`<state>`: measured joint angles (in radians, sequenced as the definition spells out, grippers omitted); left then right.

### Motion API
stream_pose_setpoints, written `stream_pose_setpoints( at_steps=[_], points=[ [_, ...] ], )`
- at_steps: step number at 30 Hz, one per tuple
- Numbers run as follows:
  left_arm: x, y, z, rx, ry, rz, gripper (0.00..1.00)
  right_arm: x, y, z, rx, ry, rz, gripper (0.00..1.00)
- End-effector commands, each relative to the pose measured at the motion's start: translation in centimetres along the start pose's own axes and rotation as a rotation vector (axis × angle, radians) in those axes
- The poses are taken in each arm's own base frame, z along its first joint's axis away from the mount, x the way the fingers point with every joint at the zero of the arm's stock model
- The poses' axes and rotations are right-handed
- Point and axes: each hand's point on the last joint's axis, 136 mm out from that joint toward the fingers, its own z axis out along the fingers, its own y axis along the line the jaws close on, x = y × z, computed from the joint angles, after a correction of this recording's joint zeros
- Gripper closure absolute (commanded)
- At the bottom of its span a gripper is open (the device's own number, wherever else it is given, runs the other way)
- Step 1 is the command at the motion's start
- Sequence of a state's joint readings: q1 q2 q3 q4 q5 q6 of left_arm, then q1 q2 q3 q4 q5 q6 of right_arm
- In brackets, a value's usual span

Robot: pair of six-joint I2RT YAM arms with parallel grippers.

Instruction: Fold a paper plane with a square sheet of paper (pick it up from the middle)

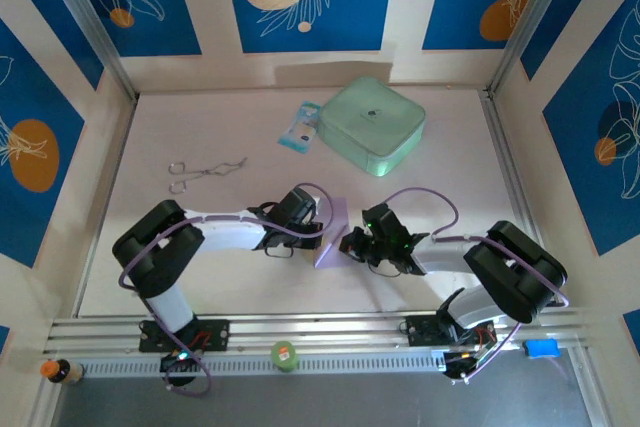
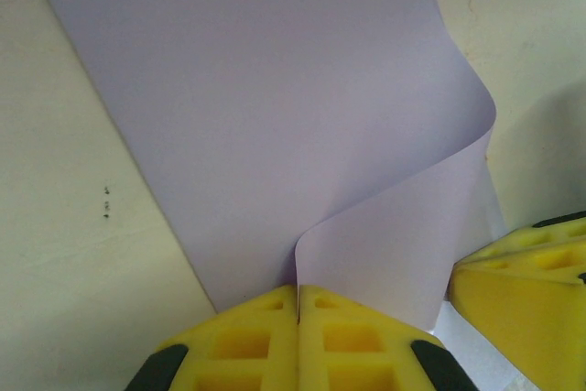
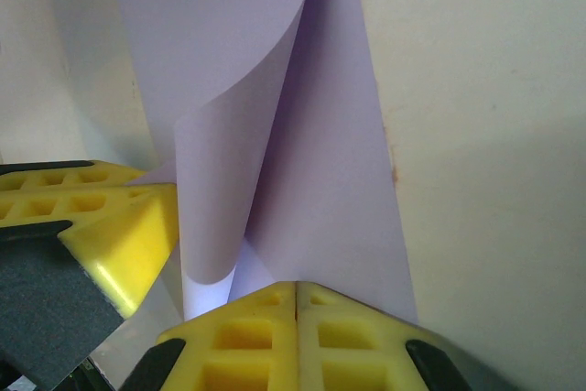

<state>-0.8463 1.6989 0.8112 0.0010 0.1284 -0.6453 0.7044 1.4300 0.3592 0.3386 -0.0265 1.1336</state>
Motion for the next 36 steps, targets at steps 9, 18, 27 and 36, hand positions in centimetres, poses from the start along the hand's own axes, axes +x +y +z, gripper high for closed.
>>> stream_pose_setpoints(
  at_steps=[9,18,27,36],
  points=[
    [0.1,0.4,0.2,-0.007,-0.003,0.003,1.00,0.6,-1.3,0.0,0.059,0.031,0.005,1.00],
    [0.3,1.0,0.1,-0.033,-0.002,-0.016,1.00,0.5,-1.3,0.0,0.060,0.026,0.006,1.00],
    [0.4,1.0,0.2,-0.030,0.002,-0.020,1.00,0.5,-1.4,0.0,0.061,0.026,0.006,1.00],
    [0.7,1.4,0.4,-0.036,0.006,-0.033,0.99,0.5,-1.4,-0.1,0.061,0.025,0.007,1.00]
  ],
)
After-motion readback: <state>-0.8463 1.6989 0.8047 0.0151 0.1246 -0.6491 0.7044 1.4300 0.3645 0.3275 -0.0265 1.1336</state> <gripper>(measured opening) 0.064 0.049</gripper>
